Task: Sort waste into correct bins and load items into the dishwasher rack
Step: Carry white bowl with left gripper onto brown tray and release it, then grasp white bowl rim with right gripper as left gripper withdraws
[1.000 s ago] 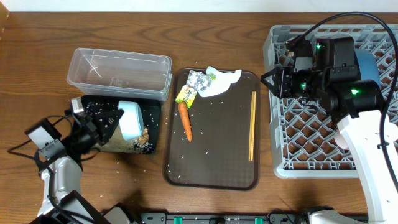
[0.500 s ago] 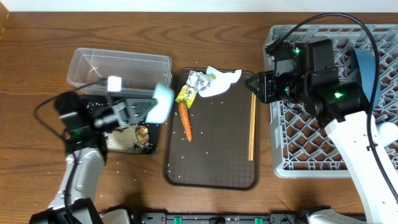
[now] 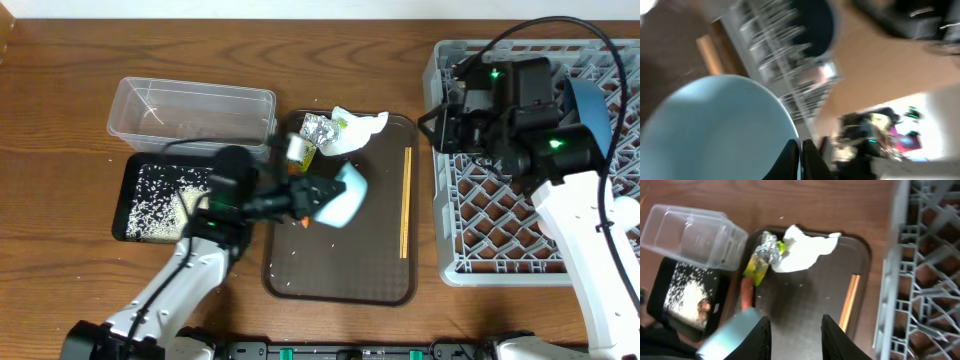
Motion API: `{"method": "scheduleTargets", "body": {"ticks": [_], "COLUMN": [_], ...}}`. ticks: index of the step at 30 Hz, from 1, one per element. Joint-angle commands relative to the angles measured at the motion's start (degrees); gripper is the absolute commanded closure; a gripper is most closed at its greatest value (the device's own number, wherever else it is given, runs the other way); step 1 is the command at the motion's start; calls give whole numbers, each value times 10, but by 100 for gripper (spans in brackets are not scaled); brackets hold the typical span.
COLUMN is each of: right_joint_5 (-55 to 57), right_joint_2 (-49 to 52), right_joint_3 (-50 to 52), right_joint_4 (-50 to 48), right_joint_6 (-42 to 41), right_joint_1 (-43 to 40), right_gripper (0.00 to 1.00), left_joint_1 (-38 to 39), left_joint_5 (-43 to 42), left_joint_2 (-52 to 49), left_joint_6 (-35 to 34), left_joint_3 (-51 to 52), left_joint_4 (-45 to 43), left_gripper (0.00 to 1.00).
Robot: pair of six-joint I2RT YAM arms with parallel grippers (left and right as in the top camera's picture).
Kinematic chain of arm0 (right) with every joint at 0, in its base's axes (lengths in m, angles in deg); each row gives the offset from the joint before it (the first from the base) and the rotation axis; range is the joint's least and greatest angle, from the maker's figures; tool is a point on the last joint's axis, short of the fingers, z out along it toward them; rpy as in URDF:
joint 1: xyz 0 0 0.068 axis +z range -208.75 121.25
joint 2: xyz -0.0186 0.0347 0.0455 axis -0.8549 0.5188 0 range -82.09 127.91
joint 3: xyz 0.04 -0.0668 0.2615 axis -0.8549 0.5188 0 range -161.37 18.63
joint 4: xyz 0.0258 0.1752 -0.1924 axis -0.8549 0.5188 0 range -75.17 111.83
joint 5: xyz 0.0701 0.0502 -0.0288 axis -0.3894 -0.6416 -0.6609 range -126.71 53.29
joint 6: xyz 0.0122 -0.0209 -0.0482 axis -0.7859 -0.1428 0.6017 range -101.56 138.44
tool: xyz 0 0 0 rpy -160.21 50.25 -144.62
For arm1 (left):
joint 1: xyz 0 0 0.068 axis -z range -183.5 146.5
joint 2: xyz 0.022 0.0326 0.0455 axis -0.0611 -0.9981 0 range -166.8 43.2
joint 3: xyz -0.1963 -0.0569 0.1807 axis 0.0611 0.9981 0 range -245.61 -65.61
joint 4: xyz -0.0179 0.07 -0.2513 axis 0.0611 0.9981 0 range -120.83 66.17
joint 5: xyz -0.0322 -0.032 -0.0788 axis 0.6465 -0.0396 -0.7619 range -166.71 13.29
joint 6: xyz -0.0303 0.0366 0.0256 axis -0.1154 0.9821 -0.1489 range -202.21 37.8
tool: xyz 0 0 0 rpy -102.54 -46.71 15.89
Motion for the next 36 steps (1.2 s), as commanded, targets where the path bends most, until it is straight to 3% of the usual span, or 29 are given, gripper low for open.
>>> {"method": "scheduleTargets", "body": {"ticks": [1, 7, 14, 19, 27, 32, 36], "right_joint_5": [8, 5, -30, 21, 9, 12, 17], "right_joint_2": [3, 3, 7, 38, 145, 218, 273], "right_joint_3": [-2, -2, -1, 0, 1, 1, 1], "right_joint_4": [4, 6, 19, 75, 102, 109, 106], "right_joint_6": [-15, -15, 28, 35, 73, 91, 90], "right_joint_1": [-7, -6, 25, 72, 143, 176, 185], "right_gripper": [74, 71, 66, 55, 52, 51, 53], "left_joint_1": [56, 138, 193, 170, 60, -31, -92], "left_joint_5": [227, 385, 458, 459, 535, 539, 539], "left_joint_2": [1, -2, -17, -3, 38, 71, 105], "left_joint_6": [100, 208, 259, 259, 289, 289, 289], "left_joint_3": [-35, -98, -140, -174, -303, -375, -383], "left_joint_4": [83, 227, 271, 326, 559, 684, 722], "left_gripper": [94, 94, 94, 89, 83, 51, 43]}}
